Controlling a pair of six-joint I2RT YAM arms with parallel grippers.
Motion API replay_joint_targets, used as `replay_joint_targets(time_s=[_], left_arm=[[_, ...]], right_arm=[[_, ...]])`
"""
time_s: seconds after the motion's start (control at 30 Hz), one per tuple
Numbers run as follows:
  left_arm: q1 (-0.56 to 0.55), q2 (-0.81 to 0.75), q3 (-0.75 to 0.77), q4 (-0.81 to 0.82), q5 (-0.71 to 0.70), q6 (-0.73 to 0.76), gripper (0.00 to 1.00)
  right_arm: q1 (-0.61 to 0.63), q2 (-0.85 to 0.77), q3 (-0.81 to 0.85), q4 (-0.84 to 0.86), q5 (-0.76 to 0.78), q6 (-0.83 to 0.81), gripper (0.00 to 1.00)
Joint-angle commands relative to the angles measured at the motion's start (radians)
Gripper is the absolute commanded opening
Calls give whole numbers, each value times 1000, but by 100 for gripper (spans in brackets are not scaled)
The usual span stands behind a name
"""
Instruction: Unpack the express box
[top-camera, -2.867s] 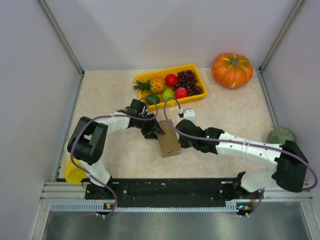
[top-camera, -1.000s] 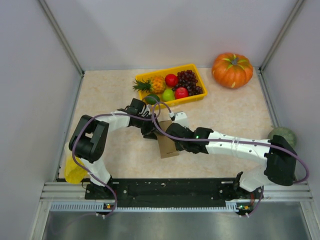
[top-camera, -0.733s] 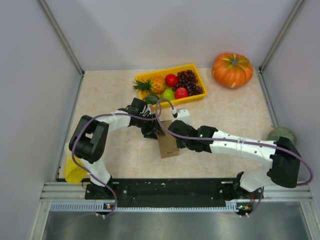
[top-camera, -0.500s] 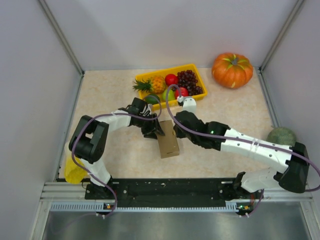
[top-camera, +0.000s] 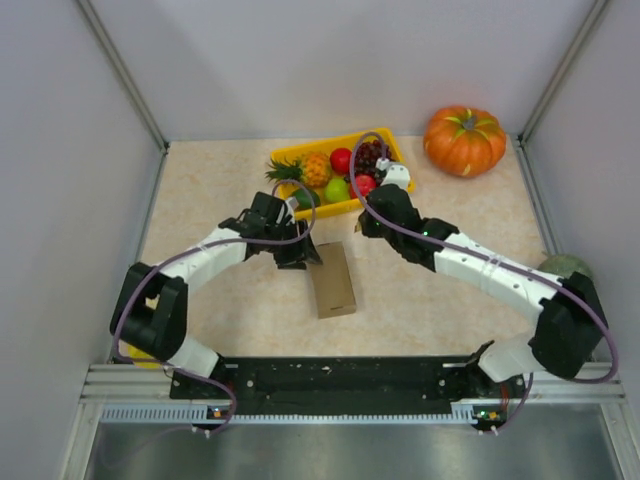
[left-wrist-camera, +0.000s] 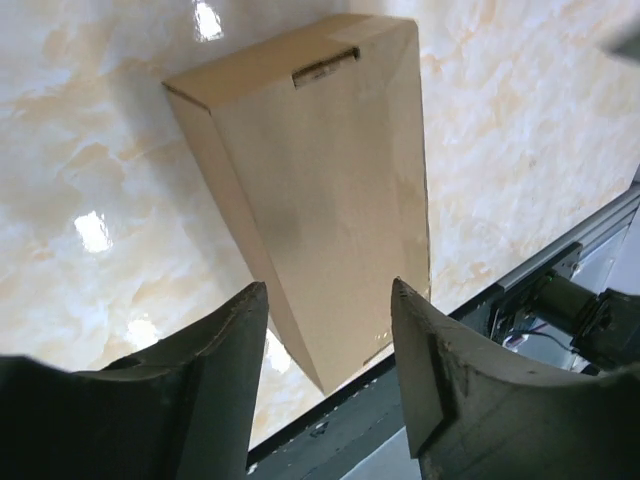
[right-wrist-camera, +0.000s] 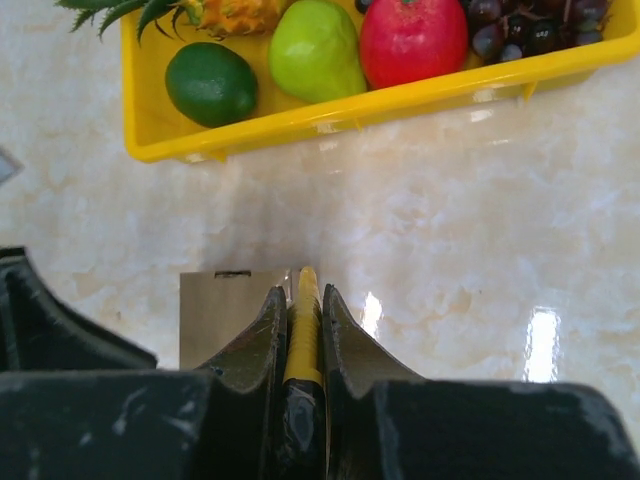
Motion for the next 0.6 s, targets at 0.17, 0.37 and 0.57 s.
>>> replay_joint_targets(time_s=[0.17,0.37,0.57], left_arm=[[-64,-257,-219,41,55,158,43],[-212,-469,-361,149,29,124,42],[-289,-489,-434,252,40,69,41]], right_arm=[[-62,241,124,178,-176,-82,0],[-96,327,165,186,-273,-62,0],[-111,376,201,187,-307,-82,0]])
